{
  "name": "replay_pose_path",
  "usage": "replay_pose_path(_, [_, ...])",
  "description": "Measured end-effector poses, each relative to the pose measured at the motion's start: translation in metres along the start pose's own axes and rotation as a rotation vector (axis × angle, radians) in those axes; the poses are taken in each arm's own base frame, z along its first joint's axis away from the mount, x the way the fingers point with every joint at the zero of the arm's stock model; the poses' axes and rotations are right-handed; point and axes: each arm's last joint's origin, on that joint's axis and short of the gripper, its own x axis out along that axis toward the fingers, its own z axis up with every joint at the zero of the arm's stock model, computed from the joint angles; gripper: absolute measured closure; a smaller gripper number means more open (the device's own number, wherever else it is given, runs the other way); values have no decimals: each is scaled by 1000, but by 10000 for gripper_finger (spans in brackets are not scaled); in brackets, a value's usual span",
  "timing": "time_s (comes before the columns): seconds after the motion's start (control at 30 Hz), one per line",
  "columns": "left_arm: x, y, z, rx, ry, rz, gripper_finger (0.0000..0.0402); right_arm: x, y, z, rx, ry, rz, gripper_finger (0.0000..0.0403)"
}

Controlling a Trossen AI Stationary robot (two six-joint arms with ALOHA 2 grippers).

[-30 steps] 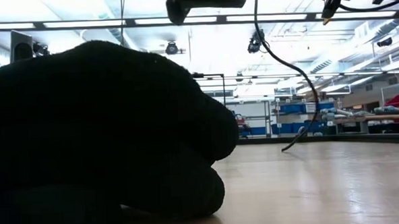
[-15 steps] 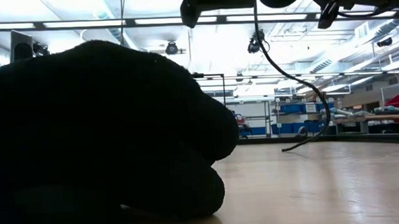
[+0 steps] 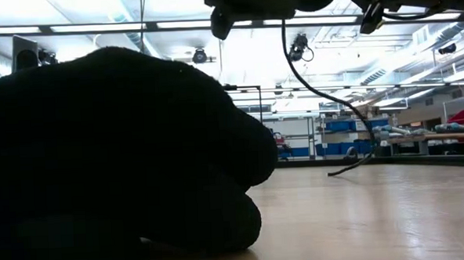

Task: Coil cords
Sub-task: Coil the black wire cable into the black spool

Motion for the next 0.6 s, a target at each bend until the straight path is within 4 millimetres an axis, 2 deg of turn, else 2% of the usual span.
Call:
replay_pose_path(0.23, [0,0,-2,6,16,2,307,0,0,-1,17,5,4,403])
replay_pose_path(0.6, [1,1,7,8,-70,9,294,0,1,-1,13,5,22,403])
